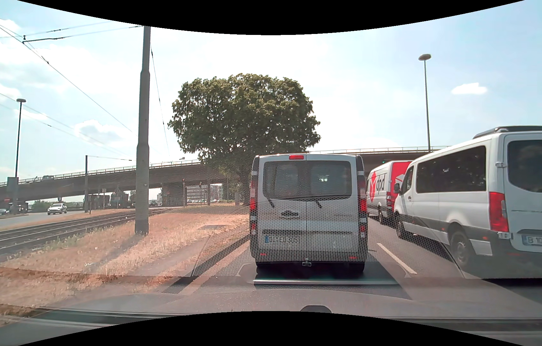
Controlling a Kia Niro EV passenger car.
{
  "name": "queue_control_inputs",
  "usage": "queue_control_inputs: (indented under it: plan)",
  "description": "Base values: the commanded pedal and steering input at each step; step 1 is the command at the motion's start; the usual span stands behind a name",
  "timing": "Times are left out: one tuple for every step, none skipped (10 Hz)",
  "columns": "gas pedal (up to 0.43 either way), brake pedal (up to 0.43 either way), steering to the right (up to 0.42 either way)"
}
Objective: Follow the waypoints while adhering to traffic rules and regulations
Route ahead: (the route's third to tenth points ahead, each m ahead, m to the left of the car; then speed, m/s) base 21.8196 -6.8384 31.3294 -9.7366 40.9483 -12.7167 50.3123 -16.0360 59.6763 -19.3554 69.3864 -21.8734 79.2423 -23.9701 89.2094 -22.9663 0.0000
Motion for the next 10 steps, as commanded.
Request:
queue_control_inputs:
  plan:
    - [0.000, 0.293, 0.014]
    - [0.000, 0.293, 0.014]
    - [0.000, 0.293, 0.014]
    - [0.000, 0.293, 0.014]
    - [0.000, 0.293, 0.016]
    - [0.000, 0.280, 0.016]
    - [0.000, 0.201, 0.018]
    - [0.000, 0.091, 0.020]
    - [0.000, 0.000, 0.022]
    - [0.000, 0.000, 0.024]
